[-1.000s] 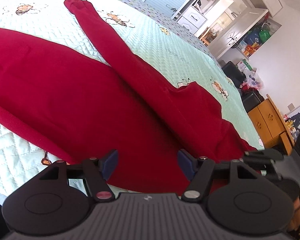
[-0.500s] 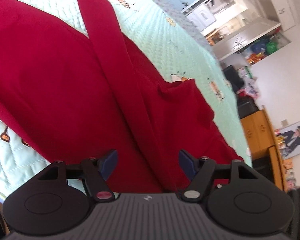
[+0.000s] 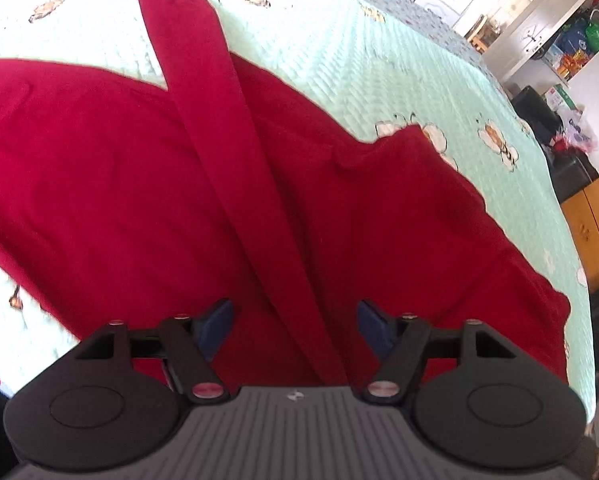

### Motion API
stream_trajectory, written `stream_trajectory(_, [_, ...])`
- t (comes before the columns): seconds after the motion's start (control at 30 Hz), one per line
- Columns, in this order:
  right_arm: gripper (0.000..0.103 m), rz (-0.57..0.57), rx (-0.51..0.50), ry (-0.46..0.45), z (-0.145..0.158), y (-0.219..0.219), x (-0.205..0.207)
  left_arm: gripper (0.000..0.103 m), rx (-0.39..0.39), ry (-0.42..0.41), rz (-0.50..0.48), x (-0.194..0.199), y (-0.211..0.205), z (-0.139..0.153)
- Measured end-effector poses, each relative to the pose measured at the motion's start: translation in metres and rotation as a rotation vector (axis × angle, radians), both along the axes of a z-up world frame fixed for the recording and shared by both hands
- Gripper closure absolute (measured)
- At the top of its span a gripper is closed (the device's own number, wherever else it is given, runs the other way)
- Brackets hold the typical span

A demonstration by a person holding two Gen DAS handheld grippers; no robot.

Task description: Fold clothes

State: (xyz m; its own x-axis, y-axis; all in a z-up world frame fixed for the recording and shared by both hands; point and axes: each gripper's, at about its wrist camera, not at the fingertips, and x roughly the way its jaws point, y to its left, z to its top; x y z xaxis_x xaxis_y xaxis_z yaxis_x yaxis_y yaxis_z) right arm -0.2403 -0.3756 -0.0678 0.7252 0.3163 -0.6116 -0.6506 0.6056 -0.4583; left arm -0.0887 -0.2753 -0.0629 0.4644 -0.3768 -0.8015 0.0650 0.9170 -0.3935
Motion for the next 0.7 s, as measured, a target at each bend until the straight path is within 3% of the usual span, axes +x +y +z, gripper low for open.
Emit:
stream_trajectory(0.03, [0.102, -0.003, 0.003, -0.002, 0.0, -0.001, 0.0, 0.092, -0.006, -0.008, -0.007, 0.001, 0.001, 0.0])
stream_trajectory(0.07, [0.102, -0.006, 0.009, -0.003, 0.0, -0.002, 0.0, 0.098, -0.023, -0.005, 0.001, 0.002, 0.004, -0.001])
stream_trajectory(0.17, [0.102, -0.017, 0.018, -0.005, -0.002, -0.004, 0.0, 0.097, -0.069, 0.017, 0.042, -0.001, 0.019, -0.008])
stream_trajectory(0.33, [0.102, -0.019, 0.025, -0.014, -0.008, -0.004, -0.005, 0.098, -0.082, -0.031, 0.03, -0.018, 0.029, -0.003])
stream_trajectory(0.5, [0.102, -0.028, 0.044, -0.033, -0.009, -0.006, -0.011, 0.099, -0.074, -0.058, -0.012, -0.029, 0.028, 0.005])
stream_trajectory(0.7, [0.099, -0.039, 0.047, -0.056, -0.018, -0.007, -0.016, 0.098, -0.025, -0.044, -0.024, -0.033, 0.026, -0.011])
